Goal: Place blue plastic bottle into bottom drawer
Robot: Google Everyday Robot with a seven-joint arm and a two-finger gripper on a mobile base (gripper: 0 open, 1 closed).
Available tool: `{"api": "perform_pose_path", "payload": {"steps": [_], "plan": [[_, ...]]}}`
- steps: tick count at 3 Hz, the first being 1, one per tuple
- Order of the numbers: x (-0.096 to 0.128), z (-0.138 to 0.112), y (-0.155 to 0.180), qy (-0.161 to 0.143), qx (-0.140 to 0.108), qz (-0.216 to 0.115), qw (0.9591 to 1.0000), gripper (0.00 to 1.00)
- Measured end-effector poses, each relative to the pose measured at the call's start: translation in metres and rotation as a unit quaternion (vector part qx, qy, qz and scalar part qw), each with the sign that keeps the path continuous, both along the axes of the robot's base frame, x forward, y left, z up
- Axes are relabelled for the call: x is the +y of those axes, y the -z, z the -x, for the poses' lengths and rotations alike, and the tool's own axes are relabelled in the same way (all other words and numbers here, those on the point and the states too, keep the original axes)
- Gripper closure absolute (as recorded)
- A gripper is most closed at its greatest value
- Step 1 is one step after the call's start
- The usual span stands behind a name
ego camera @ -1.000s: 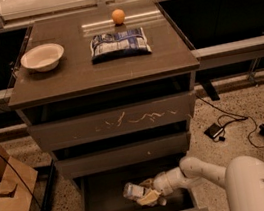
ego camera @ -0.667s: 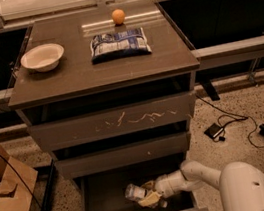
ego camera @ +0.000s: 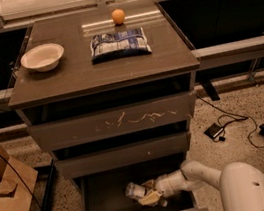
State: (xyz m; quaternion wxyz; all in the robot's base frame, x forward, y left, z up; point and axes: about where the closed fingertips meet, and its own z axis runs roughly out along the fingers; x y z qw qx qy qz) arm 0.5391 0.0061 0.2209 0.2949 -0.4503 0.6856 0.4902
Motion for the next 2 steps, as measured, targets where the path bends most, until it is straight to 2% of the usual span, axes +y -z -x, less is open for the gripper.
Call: {"api": "perform_pose_path", "payload": {"steps": [1,2], "plan": [[0.0000,0.0000,0.0000,0.000,0.000,0.000,1.0000,0.06],[0.0001,0.0000,0.0000,0.000,0.000,0.000,1.0000,0.00]]}}
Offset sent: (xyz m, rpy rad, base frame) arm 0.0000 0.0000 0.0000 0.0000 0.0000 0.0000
